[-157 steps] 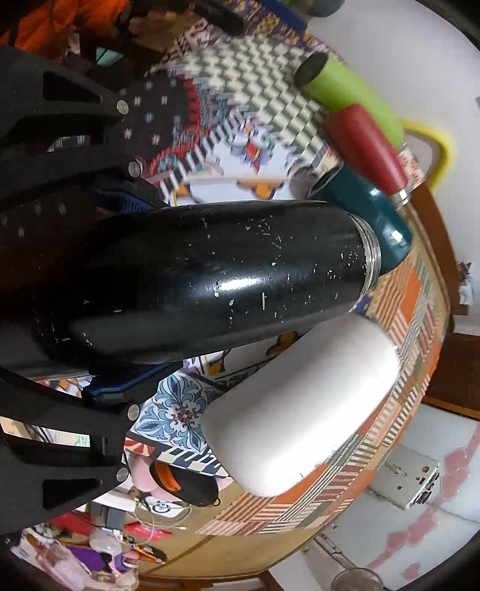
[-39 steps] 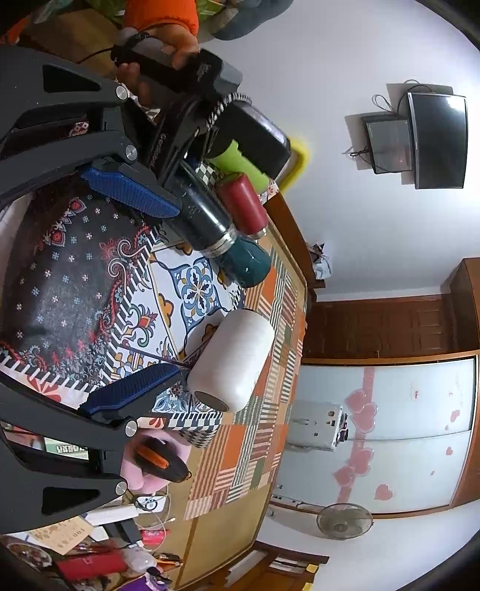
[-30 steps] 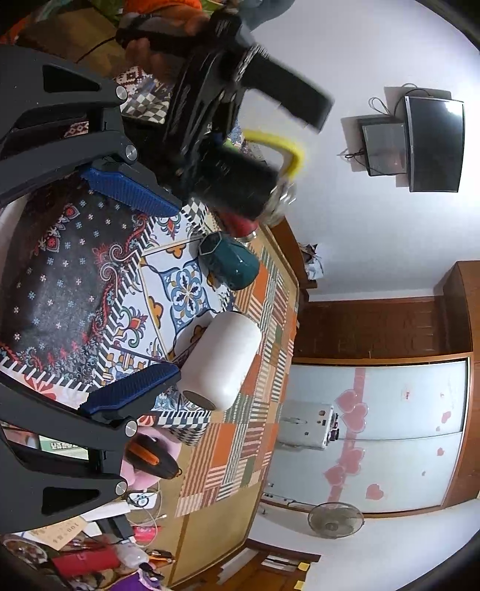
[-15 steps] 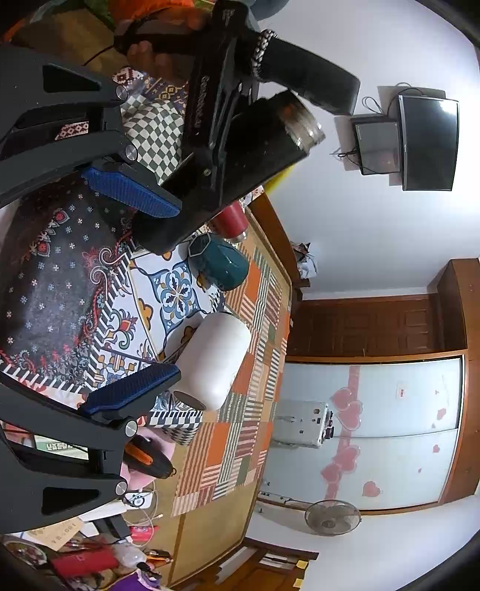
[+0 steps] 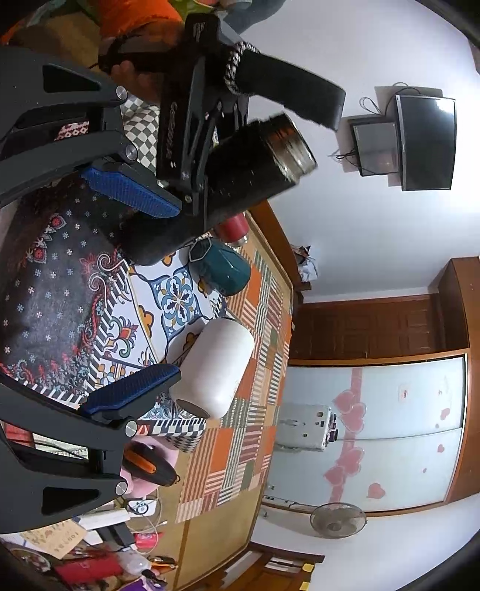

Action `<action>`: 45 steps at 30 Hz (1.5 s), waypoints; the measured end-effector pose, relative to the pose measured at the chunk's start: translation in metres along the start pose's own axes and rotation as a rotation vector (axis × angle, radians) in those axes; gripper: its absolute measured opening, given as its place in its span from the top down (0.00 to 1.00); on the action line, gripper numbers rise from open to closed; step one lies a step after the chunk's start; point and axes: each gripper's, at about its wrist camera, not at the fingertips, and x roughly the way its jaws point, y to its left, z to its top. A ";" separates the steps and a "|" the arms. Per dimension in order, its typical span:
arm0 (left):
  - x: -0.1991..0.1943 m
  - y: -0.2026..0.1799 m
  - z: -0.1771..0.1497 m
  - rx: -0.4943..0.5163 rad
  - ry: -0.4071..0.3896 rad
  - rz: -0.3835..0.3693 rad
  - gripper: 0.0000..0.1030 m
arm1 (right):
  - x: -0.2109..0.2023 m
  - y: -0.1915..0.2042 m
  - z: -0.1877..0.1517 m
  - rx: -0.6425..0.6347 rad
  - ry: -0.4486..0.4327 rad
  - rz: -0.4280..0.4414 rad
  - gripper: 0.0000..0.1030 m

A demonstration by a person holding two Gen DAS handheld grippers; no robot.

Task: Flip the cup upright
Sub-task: 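Rotate the thermos upright with the left tool and lower it onto the bed, then open the left tool and pull it back from the standing thermos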

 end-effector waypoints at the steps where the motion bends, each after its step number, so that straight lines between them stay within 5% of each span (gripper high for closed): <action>1: 0.002 -0.001 0.001 -0.002 0.000 0.000 0.38 | 0.000 -0.001 0.000 0.001 0.000 -0.001 0.23; 16: 0.008 0.002 0.004 -0.020 -0.008 -0.018 0.36 | -0.002 -0.007 0.001 0.021 -0.010 -0.009 0.23; 22: -0.024 0.001 -0.003 -0.020 -0.074 -0.010 0.34 | -0.011 -0.003 0.005 0.019 -0.028 -0.011 0.23; 39: -0.207 -0.017 -0.054 0.007 -0.537 0.141 0.34 | -0.096 0.057 0.032 0.001 -0.277 -0.067 0.21; 45: -0.244 -0.026 -0.074 0.000 -0.637 0.177 0.32 | -0.128 0.080 0.031 0.021 -0.374 -0.078 0.18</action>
